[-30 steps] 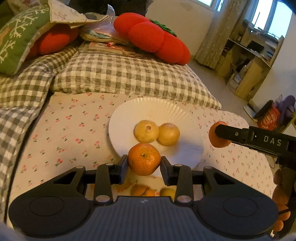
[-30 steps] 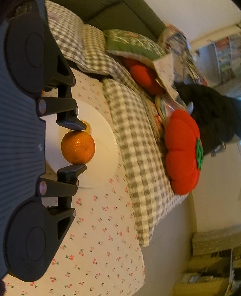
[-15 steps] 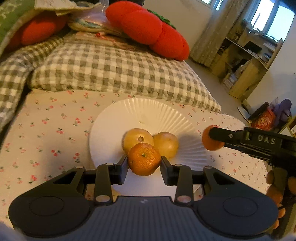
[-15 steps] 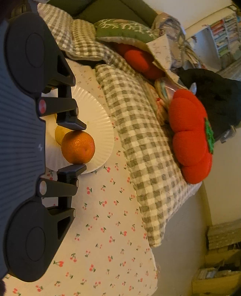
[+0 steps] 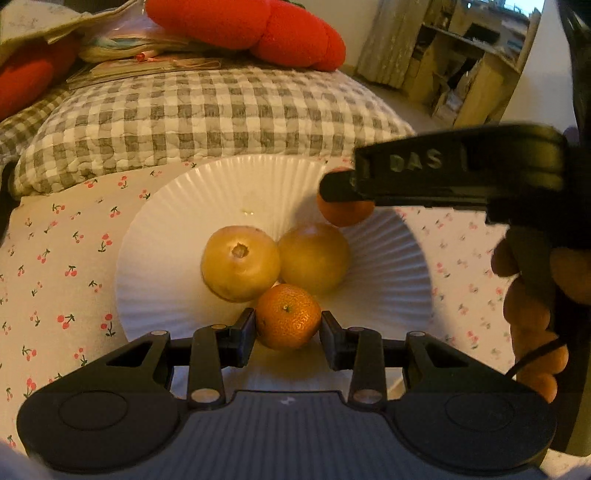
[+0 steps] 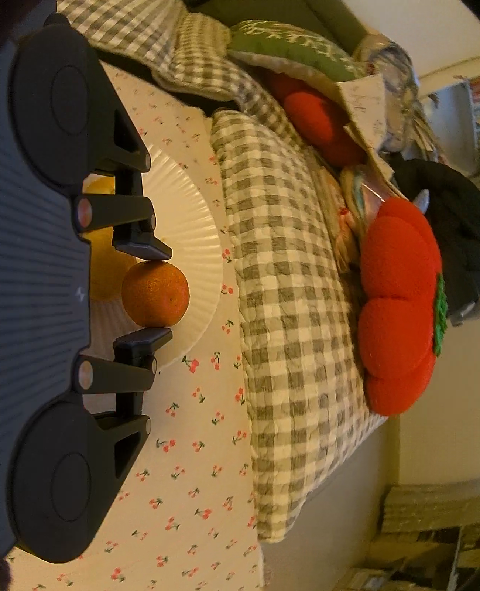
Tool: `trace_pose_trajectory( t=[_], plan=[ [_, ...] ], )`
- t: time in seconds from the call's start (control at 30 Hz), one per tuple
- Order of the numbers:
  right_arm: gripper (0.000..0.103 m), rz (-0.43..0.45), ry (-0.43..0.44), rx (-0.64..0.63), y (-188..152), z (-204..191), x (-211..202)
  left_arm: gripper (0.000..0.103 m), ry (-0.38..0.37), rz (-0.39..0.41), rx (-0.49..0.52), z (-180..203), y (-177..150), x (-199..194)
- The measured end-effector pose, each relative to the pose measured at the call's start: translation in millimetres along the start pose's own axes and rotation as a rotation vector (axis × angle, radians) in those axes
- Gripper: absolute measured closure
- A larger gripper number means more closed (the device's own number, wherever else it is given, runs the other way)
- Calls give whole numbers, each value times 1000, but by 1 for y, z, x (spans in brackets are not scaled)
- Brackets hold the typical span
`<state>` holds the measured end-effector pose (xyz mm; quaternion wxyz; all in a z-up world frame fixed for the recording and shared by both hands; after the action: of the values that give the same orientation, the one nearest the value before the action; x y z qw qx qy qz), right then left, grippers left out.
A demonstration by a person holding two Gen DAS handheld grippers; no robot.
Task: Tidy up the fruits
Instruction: 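Lower both mandarins beside the pears on the plate and open both grippers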
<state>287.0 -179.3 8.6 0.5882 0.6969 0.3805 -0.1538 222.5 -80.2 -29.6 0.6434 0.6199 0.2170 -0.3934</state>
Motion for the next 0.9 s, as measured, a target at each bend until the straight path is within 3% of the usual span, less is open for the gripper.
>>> trace_pose_trajectory(
  t=[0.33,0.47,0.6,0.9],
  plan=[
    [68,37,29,-42,5,-12,11,71,21,16,47,3,3,7],
    [68,48,75,-47,5,-20,12,62,-7,18,-1,-5,5,2],
    [68,23,204,34,5,-23,9,56,-17,36,-8,-13,8,-12],
    [66,58,205,91,15,-24,-18,55,-37,86,-112,-42,16,-51]
  ],
)
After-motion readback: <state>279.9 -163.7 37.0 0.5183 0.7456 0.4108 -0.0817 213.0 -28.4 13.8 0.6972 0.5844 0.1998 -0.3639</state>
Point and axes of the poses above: each gripper's, at about its wrist camera, not at the fingertips, and x roughly the way its jaws point, z to its right, y to its top, the point moved 7 cm from there along x, roughly the way its jaws point, and after that the axes turned 1 degree about -x, right-handed, at the moved point
